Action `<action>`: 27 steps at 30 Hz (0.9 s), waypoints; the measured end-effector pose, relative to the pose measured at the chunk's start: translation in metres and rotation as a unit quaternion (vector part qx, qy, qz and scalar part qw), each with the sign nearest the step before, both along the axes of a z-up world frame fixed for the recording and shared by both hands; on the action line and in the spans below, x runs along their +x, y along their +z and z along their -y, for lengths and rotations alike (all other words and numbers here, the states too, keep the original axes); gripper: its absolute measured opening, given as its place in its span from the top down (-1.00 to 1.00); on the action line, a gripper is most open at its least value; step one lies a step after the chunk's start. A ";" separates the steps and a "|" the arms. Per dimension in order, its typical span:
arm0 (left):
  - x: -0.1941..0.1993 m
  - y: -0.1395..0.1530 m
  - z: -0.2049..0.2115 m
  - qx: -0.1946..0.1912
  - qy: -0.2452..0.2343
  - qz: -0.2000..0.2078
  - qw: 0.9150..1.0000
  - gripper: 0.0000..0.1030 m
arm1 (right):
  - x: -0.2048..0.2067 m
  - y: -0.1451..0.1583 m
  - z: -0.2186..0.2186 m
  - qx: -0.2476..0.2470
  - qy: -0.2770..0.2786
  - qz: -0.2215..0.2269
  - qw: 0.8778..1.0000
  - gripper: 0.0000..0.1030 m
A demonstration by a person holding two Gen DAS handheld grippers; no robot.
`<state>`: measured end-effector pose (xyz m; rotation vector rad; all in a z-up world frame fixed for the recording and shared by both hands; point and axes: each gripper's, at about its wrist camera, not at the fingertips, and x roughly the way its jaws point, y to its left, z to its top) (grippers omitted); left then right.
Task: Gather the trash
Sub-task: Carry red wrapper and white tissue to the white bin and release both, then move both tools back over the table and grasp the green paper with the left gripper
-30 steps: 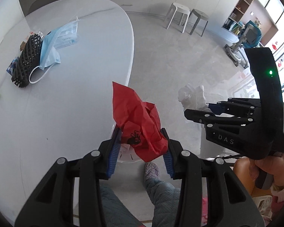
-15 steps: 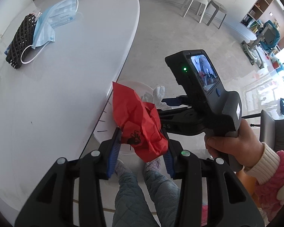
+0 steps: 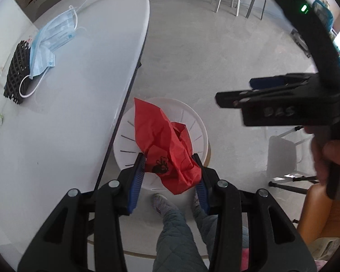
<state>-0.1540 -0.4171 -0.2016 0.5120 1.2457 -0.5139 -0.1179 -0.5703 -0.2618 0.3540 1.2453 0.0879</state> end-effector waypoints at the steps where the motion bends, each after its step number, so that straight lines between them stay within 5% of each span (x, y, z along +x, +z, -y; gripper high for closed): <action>1: -0.001 -0.008 0.006 0.010 -0.009 0.007 1.000 0.21 | -0.004 0.004 0.006 -0.001 -0.008 0.003 1.000 -0.59; 9: 0.007 -0.086 0.041 0.069 -0.032 0.022 0.997 0.20 | -0.032 0.019 0.037 -0.016 -0.032 0.008 0.999 -0.60; 12: 0.007 -0.105 0.044 0.096 -0.045 0.023 0.994 0.08 | -0.037 0.018 0.041 -0.019 -0.036 0.003 0.999 -0.60; 14: 0.007 -0.110 0.045 0.108 -0.048 0.027 0.993 -0.18 | -0.039 0.015 0.041 -0.014 -0.039 0.001 0.999 -0.60; 21: 0.009 -0.090 0.043 0.100 -0.042 0.028 0.994 -0.39 | -0.040 0.018 0.042 0.003 -0.044 0.009 0.999 -0.60; 27: 0.002 -0.033 0.049 0.055 -0.026 0.019 0.998 -0.45 | -0.037 0.053 0.044 0.005 -0.049 0.041 0.998 -0.60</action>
